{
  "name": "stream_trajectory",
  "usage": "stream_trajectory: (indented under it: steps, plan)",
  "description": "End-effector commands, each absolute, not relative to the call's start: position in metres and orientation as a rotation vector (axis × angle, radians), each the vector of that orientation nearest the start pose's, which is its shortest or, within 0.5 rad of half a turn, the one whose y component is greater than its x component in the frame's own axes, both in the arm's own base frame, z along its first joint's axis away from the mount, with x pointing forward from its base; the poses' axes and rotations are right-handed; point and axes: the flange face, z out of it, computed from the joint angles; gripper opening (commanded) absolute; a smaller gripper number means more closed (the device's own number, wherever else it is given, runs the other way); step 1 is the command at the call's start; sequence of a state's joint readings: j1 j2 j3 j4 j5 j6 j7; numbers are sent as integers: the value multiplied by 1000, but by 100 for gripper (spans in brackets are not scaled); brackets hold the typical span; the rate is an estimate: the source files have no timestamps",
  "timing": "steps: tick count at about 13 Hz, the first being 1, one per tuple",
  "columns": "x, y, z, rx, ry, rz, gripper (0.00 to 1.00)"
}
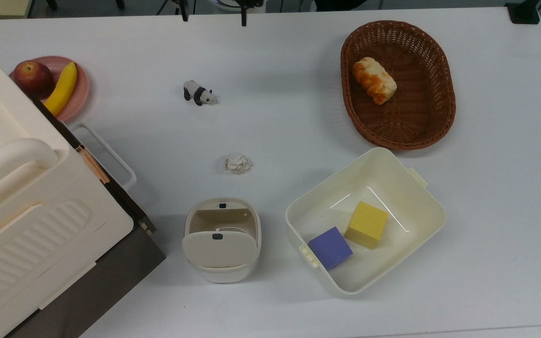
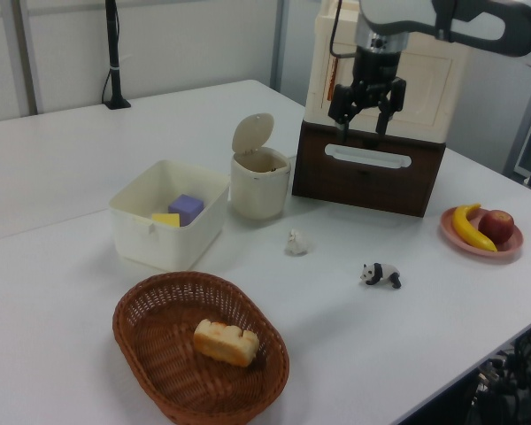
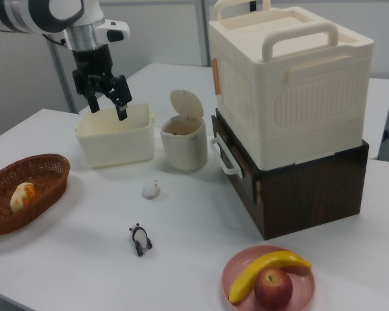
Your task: Open the trash can
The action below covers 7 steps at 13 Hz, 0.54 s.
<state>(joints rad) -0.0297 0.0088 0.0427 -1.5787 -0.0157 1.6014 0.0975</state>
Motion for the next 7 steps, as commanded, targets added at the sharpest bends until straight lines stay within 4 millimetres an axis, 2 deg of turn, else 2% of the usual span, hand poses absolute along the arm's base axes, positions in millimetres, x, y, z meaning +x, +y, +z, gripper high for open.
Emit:
stream_trajectory:
  steps: [1,7]
  plan:
    - [549,1,622,-3126,144,-35,100]
    - [549,-1,622,-3126,120,-28,100]
